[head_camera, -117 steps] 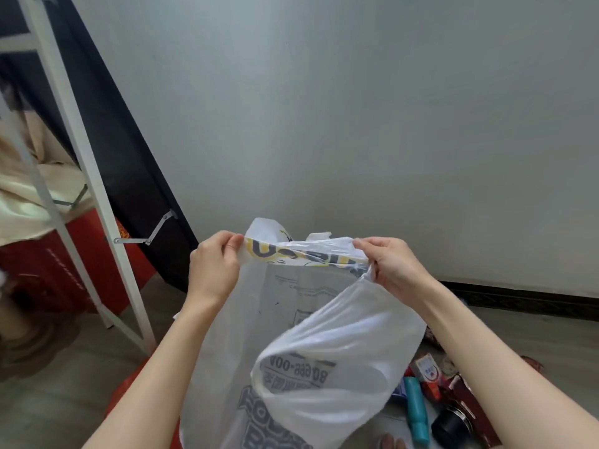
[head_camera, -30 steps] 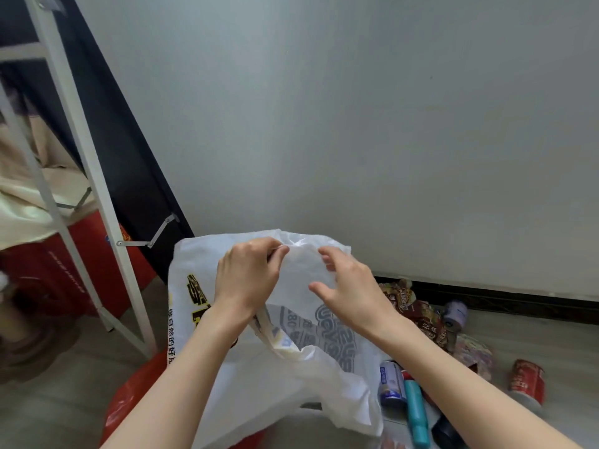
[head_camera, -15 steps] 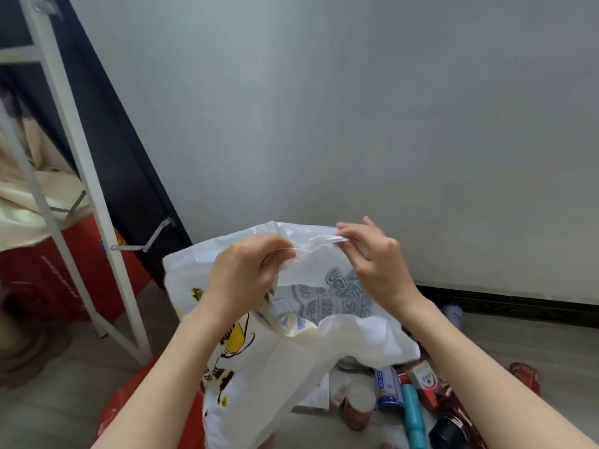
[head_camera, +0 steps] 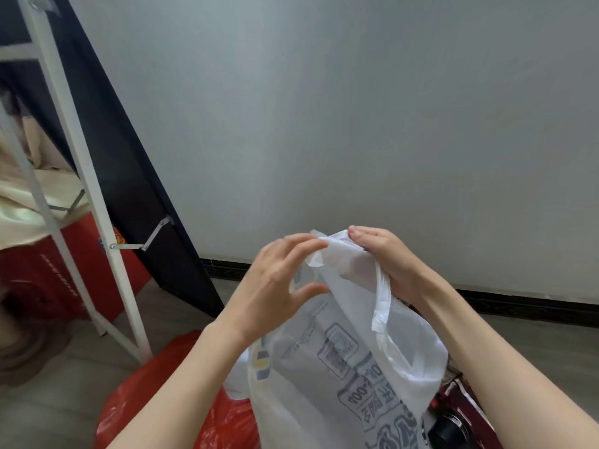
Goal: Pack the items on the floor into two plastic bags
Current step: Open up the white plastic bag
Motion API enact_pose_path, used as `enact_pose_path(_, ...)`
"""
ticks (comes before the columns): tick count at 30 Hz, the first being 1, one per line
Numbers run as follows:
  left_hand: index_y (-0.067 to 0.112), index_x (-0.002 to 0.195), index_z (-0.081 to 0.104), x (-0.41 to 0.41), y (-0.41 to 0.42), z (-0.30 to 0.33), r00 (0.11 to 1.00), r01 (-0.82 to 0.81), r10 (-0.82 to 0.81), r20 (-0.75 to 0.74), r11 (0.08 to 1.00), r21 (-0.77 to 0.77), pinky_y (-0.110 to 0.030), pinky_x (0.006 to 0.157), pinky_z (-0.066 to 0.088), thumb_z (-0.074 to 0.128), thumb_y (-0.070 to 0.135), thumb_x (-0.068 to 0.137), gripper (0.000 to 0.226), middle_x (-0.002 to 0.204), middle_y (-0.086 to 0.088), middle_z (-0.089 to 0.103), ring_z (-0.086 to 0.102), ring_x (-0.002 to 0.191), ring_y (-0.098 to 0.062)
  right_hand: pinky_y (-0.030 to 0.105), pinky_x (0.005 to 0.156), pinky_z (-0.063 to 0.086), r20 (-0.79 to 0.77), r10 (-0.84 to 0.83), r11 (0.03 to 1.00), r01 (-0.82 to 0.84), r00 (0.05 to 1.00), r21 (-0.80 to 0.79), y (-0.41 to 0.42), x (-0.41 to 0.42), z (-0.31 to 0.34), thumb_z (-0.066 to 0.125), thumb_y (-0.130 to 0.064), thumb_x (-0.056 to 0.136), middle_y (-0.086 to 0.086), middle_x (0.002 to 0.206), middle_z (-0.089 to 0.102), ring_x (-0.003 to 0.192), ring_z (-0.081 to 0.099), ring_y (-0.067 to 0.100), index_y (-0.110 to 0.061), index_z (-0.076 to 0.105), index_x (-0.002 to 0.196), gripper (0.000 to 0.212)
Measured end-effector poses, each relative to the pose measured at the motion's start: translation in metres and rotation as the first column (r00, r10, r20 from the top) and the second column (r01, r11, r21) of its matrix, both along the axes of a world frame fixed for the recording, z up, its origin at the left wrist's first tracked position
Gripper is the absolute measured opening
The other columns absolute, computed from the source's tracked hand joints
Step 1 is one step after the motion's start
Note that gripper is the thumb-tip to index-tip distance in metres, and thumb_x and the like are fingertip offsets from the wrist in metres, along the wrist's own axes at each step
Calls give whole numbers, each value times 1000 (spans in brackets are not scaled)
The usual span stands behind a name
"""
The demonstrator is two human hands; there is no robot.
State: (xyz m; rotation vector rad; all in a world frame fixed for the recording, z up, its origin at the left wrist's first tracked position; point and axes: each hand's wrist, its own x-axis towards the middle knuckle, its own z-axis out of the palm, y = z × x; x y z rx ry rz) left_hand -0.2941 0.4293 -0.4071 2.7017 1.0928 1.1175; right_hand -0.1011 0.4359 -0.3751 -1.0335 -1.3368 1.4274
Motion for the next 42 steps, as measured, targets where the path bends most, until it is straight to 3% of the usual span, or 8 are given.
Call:
enact_pose_path(10,23,91,64,11,6,0,989,-8,-3,148,997,78,-37,50,49,52,32,89,15,81,3,59,57,58,-22,23,74,42,395,-219,959,122,892,257,5,-2,-9,62,-19,86,-8,75,62,76,55,8,-21,63,75,11)
enact_pose_path(15,14,83,66,12,5,2,958,-272,261,119,959,82,-36,47,49,48,32,89,26,76,1,62,58,56,-23,34,91,40,523,-576,789,261,628,556,0,-9,-12,63,-18,83,-3,96,59,99,50,19,-18,64,89,6)
enact_pose_path(19,12,91,67,7,8,6,862,-398,427,274,904,-157,-38,66,51,56,20,91,14,86,-1,67,62,77,-21,15,70,43,341,-639,666,273,690,695,-23,-33,-3,62,-11,84,-1,86,59,72,54,7,-12,62,90,6)
enact_pose_path(24,12,89,69,-4,3,21,826,-315,430,364,889,-333,-24,67,47,58,18,90,12,75,6,64,58,71,-7,18,88,41,483,-458,825,153,746,545,-33,-53,-23,65,-18,83,0,113,55,100,54,12,-15,53,116,36)
enact_pose_path(31,24,73,65,-11,-10,39,898,37,207,388,844,-535,-14,56,42,61,15,87,17,69,7,63,54,62,-4,30,86,43,491,-629,633,30,603,773,-19,-39,-35,60,-18,81,6,101,63,99,56,24,-11,65,100,21)
enact_pose_path(35,22,76,67,-26,-4,36,879,-79,273,391,892,-445,-20,64,47,61,16,87,14,73,7,65,57,66,-5,26,66,42,462,-588,644,39,664,764,-12,-33,-30,54,-19,83,4,75,66,70,56,14,-8,65,78,16)
enact_pose_path(39,15,96,65,-25,1,18,887,-457,447,115,886,77,-39,66,50,56,21,89,12,92,-2,61,58,81,-22,11,56,36,441,-423,815,120,791,567,-11,-33,-20,57,-15,89,-5,63,58,56,48,-2,-11,65,76,16)
enact_pose_path(42,12,116,53,-6,-3,12,967,-251,253,22,939,235,-36,85,44,47,38,90,37,112,-8,57,53,101,-23,11,47,31,361,-300,931,188,883,313,-8,-31,-16,53,-18,92,-5,57,48,47,41,0,-9,63,77,20)
